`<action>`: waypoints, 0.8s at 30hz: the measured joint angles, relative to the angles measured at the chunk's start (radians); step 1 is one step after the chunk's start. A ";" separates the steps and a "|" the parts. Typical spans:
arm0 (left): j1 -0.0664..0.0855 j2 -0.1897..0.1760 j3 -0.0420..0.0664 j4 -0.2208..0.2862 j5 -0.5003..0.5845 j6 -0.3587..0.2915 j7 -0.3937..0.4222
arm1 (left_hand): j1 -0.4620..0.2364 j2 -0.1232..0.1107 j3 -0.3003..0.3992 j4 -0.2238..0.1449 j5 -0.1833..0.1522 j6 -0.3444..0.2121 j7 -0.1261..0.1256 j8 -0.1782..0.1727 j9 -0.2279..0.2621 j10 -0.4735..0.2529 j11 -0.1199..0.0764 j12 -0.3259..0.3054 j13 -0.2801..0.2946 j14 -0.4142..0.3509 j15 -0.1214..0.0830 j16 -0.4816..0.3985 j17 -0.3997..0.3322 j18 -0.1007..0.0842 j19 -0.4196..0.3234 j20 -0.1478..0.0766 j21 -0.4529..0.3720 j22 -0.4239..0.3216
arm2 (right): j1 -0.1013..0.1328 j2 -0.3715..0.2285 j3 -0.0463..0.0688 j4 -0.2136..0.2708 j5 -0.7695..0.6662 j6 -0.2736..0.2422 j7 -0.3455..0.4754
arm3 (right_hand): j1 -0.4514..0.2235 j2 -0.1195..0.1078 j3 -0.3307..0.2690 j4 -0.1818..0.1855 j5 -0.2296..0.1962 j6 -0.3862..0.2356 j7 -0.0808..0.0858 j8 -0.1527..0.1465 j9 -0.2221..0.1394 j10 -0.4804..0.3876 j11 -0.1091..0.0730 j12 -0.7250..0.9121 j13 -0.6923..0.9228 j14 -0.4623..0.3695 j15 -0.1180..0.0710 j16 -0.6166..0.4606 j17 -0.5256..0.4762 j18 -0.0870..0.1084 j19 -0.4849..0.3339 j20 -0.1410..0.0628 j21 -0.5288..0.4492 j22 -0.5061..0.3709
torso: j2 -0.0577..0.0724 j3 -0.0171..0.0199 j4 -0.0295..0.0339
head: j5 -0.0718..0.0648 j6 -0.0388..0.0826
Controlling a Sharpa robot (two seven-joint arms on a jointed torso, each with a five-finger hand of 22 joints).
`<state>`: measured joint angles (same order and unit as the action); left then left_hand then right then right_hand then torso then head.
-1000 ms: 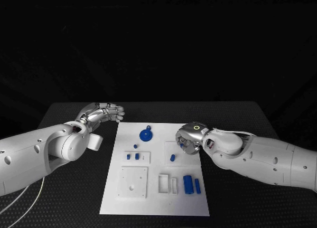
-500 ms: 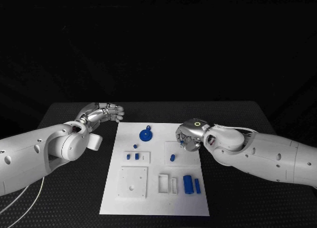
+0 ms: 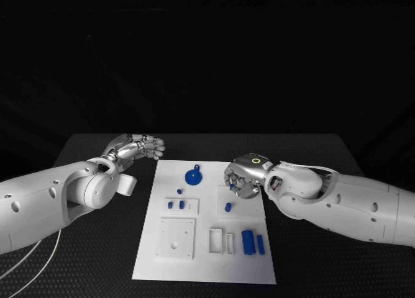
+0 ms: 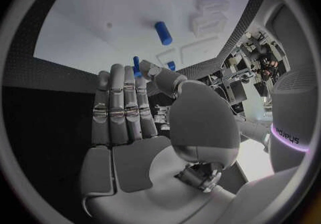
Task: Assemble the parts on the task board
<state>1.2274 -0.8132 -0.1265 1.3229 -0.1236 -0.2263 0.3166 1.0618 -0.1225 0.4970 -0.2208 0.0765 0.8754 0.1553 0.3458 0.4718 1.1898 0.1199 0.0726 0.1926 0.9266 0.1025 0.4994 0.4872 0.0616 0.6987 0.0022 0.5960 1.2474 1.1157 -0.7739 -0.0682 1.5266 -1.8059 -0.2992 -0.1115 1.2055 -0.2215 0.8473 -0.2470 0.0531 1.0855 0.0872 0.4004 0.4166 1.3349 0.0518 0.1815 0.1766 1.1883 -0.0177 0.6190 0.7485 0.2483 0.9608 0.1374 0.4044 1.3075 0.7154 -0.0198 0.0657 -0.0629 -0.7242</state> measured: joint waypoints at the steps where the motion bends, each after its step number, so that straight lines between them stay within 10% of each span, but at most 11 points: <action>1: 0.000 0.000 0.000 -0.003 0.000 0.000 0.000 | 0.000 0.000 0.000 0.000 0.000 0.000 0.000 0.002 0.000 0.000 0.000 0.000 -0.001 0.000 0.000 0.000 0.000 0.000 0.000 0.000 0.000 0.000 | 0.000 0.005 0.000 0.009 0.000 -0.004 0.001 | 0.000 0.000 0.000 0.000 0.000 0.000 0.000 0.000 0.000 0.000 0.000 0.000 0.000 0.000 0.000 0.000 0.000 0.000 0.000 0.000 0.000 0.000 | 0.000 0.0000 0.0000 | 0.003 0.000; 17: 0.000 0.018 0.000 -0.050 0.002 -0.009 0.001 | 0.000 0.000 0.000 0.000 0.000 0.000 0.000 0.002 -0.001 0.000 0.000 0.000 -0.002 0.000 0.000 -0.004 0.004 -0.002 0.000 0.000 -0.004 0.001 | -0.009 0.137 0.000 0.035 -0.019 -0.020 0.008 | -0.001 -0.001 0.003 0.003 0.000 -0.001 0.000 -0.001 0.001 0.000 0.000 0.000 0.003 0.000 0.000 0.000 0.003 0.000 0.000 0.000 0.000 0.000 | -0.004 -0.0023 -0.0032 | 0.095 -0.011; 24: 0.001 0.034 0.000 -0.065 0.004 -0.014 0.002 | 0.000 0.000 0.000 0.000 0.000 0.000 0.000 0.002 -0.002 0.000 0.000 0.000 -0.003 -0.003 0.003 -0.008 0.006 -0.004 0.000 0.000 -0.004 0.001 | -0.051 0.199 -0.021 -0.001 -0.036 -0.019 0.012 | -0.001 -0.001 0.003 0.003 0.000 -0.001 0.001 -0.001 0.001 0.000 0.000 0.000 0.003 0.000 0.000 0.000 0.004 0.000 0.000 0.000 0.000 0.000 | -0.008 -0.0042 -0.0048 | 0.141 -0.023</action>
<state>1.2281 -0.7790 -0.1265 1.2582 -0.1192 -0.2400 0.3184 1.0618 -0.1224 0.4970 -0.2208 0.0765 0.8754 0.1553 0.3479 0.4700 1.1898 0.1199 0.0727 0.1896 0.9234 0.1057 0.4916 0.4931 0.0579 0.6987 0.0022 0.5920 1.2483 1.0650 -0.5751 -0.0891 1.5252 -1.8418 -0.3182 -0.0994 1.2042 -0.2228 0.8500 -0.2442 0.0531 1.0846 0.0881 0.3996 0.4179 1.3347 0.0519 0.1815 0.1792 1.1884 -0.0174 0.6189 0.7526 0.2483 0.9607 0.1374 0.4044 1.3074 0.7077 -0.0241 0.0609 0.0784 -0.7470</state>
